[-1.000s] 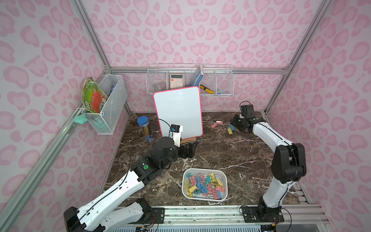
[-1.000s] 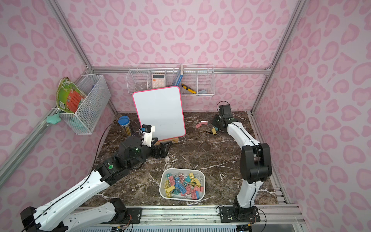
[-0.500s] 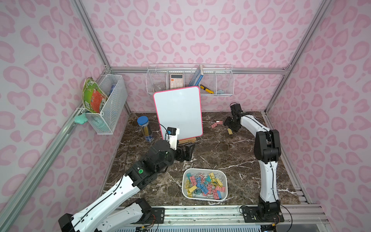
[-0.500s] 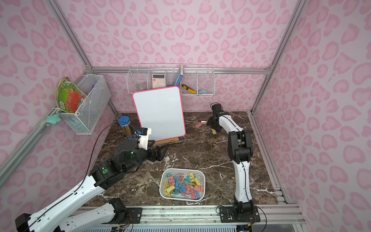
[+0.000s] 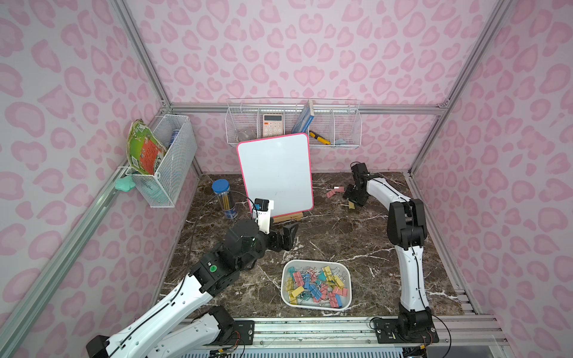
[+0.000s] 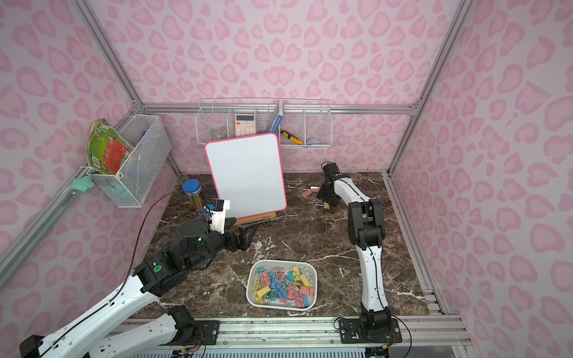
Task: Put the binder clips in the storage box
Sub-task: Pick up the binder clip at the center of the board.
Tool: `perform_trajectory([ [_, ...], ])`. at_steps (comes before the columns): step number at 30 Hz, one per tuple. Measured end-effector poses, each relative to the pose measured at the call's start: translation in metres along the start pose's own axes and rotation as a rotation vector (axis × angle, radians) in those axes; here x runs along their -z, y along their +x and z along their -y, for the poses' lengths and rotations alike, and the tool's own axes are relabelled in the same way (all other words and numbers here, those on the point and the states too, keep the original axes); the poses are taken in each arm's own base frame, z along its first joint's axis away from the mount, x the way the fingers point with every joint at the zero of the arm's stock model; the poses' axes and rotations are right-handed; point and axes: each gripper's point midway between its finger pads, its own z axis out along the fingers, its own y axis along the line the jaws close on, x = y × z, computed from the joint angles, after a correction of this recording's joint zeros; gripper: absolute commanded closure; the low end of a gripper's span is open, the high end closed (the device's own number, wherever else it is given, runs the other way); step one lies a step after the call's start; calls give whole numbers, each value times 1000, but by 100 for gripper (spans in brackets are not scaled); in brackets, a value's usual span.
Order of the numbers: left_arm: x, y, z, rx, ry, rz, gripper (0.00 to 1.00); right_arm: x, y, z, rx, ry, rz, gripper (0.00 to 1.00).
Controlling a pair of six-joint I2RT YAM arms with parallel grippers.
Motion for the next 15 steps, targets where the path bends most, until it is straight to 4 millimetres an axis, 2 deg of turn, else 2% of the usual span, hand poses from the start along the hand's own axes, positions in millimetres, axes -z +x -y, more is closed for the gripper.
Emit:
perform_trajectory([
  [5, -1, 1, 0, -4, -3, -7, 1, 8, 13, 3, 41, 10, -11, 43],
  [11, -3, 3, -1, -5, -5, -13, 1, 5, 9, 11, 53, 49, 7, 45],
  [15, -3, 2, -1, -6, -5, -12, 1, 0, 5, 9, 66, 69, 18, 51],
])
